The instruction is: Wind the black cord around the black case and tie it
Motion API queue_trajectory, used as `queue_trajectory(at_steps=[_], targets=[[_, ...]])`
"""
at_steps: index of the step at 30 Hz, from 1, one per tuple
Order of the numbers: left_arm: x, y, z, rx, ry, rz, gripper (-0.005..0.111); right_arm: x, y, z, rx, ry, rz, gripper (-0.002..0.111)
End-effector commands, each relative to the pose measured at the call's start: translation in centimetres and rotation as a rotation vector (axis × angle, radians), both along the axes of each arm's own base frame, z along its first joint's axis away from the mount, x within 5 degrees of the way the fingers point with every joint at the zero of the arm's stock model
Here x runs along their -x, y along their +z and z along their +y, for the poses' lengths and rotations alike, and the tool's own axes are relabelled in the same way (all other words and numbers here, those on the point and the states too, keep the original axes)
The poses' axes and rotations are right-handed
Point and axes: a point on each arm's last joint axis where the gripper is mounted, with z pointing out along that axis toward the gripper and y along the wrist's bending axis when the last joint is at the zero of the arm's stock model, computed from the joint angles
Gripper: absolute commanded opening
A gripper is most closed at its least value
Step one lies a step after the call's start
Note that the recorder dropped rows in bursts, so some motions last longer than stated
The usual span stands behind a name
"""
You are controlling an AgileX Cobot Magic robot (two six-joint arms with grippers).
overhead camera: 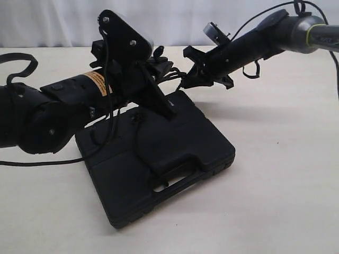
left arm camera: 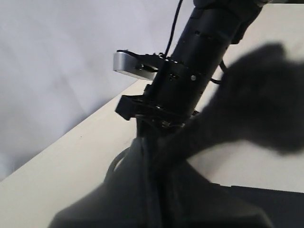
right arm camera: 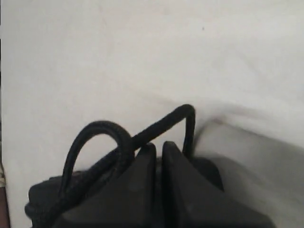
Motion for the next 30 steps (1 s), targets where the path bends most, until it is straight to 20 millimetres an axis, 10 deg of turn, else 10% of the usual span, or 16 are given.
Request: queue_trajectory(at_steps=[1,18,30], targets=[[0.0,1.2,0.4,-0.004,0.026,-0.044,0.0,-1.3,-0.3,1.5,-0.023,0.004,0.003,0.005],[4.4,10.8,4.7,0.054,0.134,-0.228,0.0,1.0,7.1,-1.4,0.276,0.259,-0.162,0.005],[6.4,13.8,6.1,0.064,0.14,-0.355,0.0,9.3,9.7,-1.6,0.305,0.62,-0.374,0.005]])
